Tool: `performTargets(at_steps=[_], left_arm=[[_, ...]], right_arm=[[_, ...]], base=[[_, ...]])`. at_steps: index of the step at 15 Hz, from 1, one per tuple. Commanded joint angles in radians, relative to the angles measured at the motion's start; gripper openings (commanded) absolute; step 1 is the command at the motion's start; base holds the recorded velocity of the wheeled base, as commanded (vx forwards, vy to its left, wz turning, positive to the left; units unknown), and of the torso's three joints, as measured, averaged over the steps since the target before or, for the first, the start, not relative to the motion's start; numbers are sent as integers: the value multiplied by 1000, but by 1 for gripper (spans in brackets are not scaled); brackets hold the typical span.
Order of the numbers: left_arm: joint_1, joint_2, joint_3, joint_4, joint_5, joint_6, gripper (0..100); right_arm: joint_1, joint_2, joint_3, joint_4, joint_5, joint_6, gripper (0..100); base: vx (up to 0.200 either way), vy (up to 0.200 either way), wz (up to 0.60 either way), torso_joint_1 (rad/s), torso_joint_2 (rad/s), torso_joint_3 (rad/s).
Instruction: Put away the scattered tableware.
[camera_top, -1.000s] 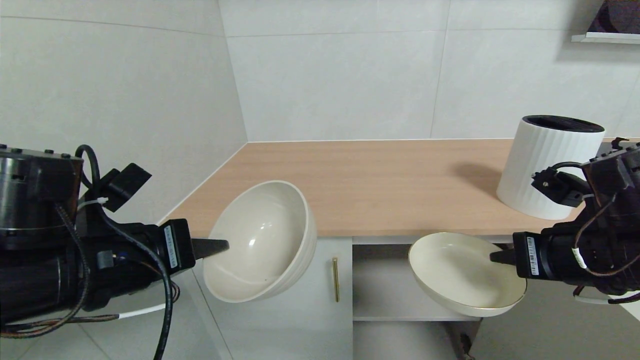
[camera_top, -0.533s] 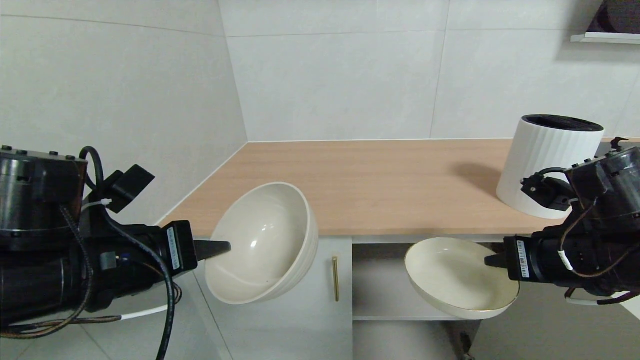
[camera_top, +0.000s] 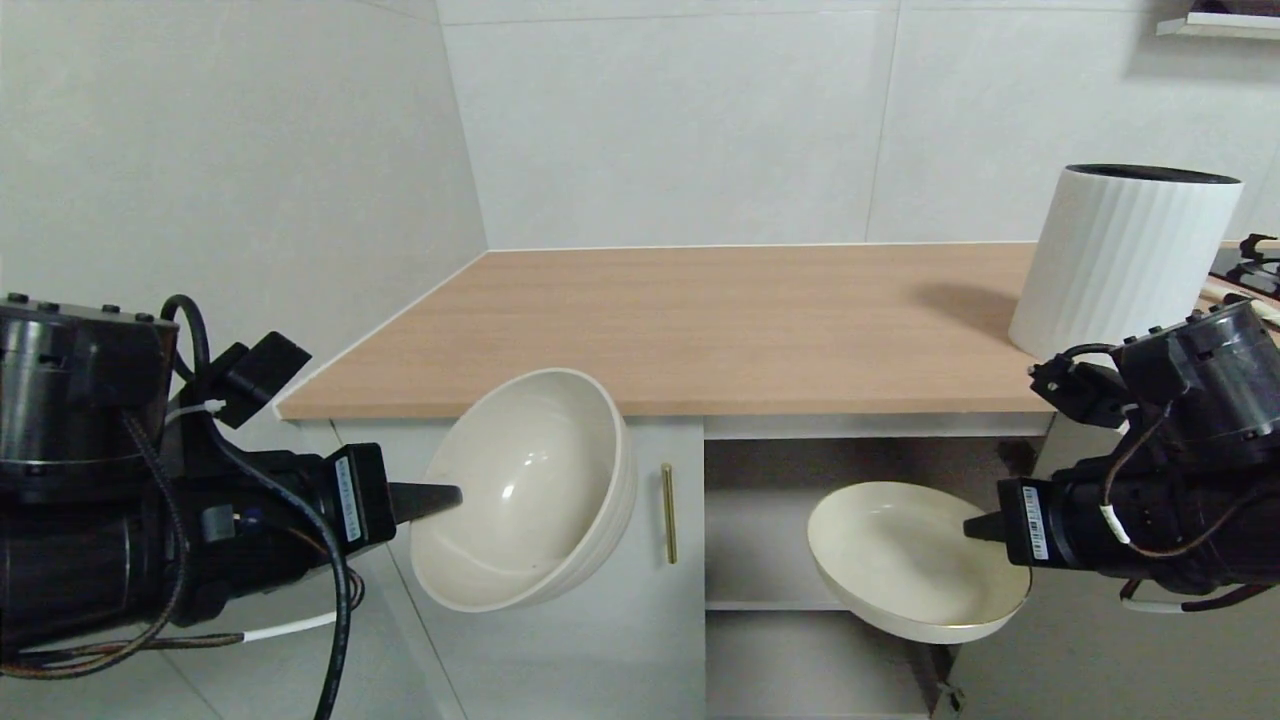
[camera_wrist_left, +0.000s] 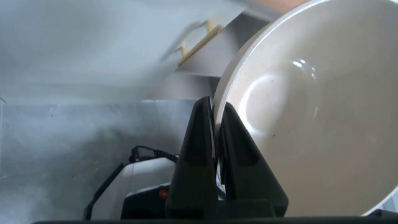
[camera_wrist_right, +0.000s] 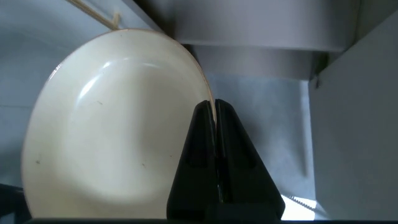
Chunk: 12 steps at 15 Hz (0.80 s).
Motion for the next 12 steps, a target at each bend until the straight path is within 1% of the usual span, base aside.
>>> performTargets(at_steps=[1,8,10,12], left_arm=[[0,4,0,0,0,-1,0],[0,10,0,0,0,-1,0],[0,12,0,0,0,-1,0],[-1,16,-5,-1,-2,-1,0]], right_arm=[[1,11,0,1,0,0,0],[1,26,3,1,0,0,0],[1,42,3,-5,0,0,0],[1,77,1,-25,0,0,0]], base=[[0,0,0,-163,471,300],[0,0,0,-129,456,323],[0,0,0,-37,198,158],[0,0,0,-16,38,23]])
